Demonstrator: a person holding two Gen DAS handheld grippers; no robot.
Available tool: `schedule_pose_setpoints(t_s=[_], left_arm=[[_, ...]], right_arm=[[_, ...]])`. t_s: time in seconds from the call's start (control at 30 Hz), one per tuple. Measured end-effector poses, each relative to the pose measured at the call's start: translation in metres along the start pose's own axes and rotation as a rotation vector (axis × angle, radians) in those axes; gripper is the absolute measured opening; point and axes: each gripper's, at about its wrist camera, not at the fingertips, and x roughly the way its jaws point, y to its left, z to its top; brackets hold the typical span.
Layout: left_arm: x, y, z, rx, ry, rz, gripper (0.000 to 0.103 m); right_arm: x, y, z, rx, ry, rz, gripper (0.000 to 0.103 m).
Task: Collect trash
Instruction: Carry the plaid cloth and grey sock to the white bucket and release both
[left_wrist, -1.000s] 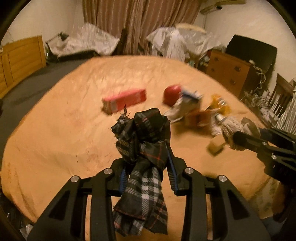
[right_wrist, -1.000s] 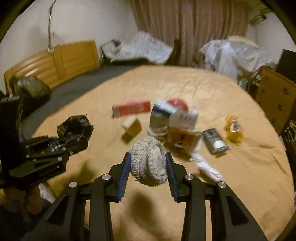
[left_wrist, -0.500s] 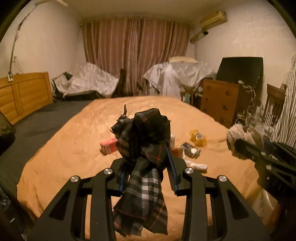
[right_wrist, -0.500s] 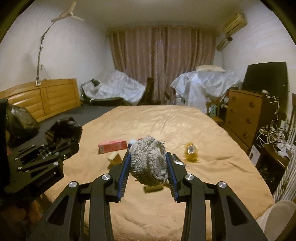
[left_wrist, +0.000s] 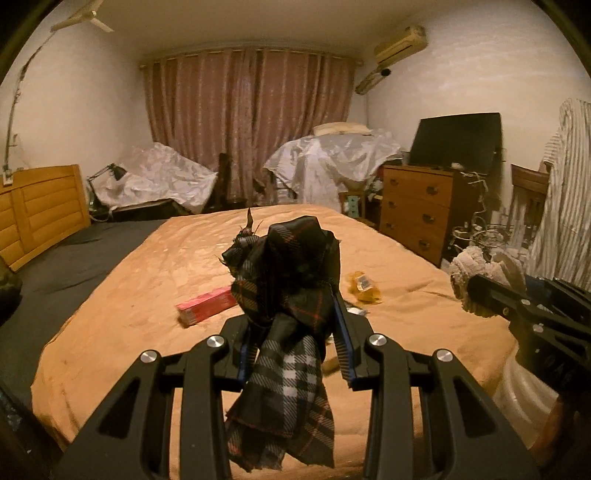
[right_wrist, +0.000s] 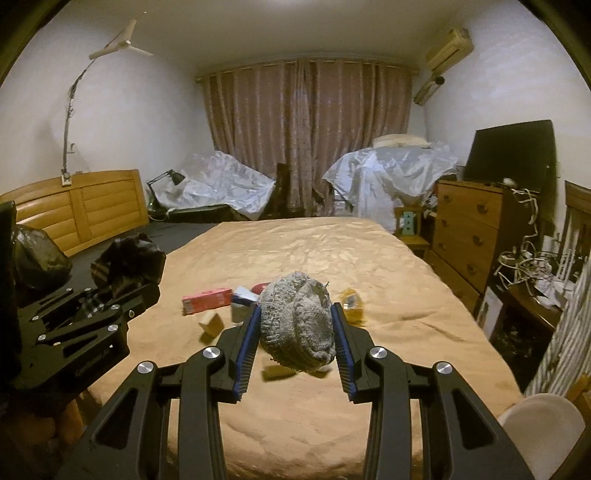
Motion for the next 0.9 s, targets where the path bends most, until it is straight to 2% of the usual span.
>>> schedule_pose_setpoints(t_s=[0.23,0.53,0.7,0.9], left_arm=[[0.009,-0.049,0.006,0.034,0.012,-0.113,0.034],[0.014,-0.141,0.008,0.109,0.033,-0.298,0.034],[0.016,-0.194,0.004,0.145,0.068,-0.407,0.034],[0.024,-0.257,-0.012,0.200,0.154,-0.555,0.034]], right_arm=[[-0.043,-0.061,0.008,0.014,-0.005,-0.118,0.039],[-0.102,-0.157,0.000,0.047,0.033,-0.262,0.040],[-0.125,-0.219,-0.014,0.080,0.082,-0.338,0.040],[-0.143,-0.306,-0.048,0.163,0.223,-0.381,0.040]])
